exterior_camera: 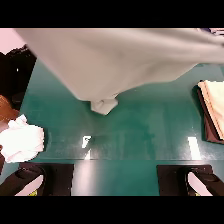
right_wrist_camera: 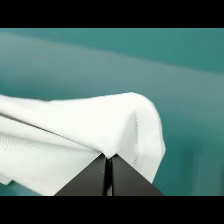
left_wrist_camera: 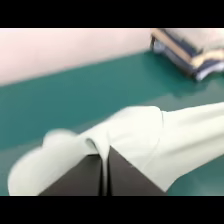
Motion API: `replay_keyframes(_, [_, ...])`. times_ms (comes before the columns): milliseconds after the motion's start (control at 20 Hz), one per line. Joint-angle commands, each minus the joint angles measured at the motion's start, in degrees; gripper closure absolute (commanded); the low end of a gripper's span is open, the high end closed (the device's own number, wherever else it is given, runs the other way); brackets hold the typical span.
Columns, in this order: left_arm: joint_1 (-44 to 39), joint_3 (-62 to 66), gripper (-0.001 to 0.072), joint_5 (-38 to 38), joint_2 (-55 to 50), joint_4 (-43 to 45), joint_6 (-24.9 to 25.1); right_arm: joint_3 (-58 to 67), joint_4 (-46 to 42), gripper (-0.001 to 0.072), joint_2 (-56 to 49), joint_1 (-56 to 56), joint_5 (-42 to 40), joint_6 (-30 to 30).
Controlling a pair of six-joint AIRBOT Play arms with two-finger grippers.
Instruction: Fold the shirts.
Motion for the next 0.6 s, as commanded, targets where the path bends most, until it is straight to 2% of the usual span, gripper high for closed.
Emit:
replay_keyframes(0, [0.07, 9.64, 0.0683, 0.09, 1.84, 0.57, -1.77, 4.09, -0.87, 0.0694, 4.79, -3.82, 2.32, 0.02])
replay_keyframes(200, [0.07, 10.45, 0.0684, 2.56, 1.05, 0.33, -1.66, 4.66, -0.76, 0.0694, 4.74, -8.28, 9.16, 1.81])
replay_keyframes(400, [0.07, 1.38, 0.0683, 3.26, -5.22, 4.24, -1.20, 4.28, -0.94, 0.0694, -3.63, -6.88, 19.50, 7.41])
replay_keyframes(550, [0.07, -5.62, 0.0682, -1.29, -16.15, 7.98, -1.22, -2.69, -2.49, 0.0694, -10.88, -1.18, 18.14, 9.66])
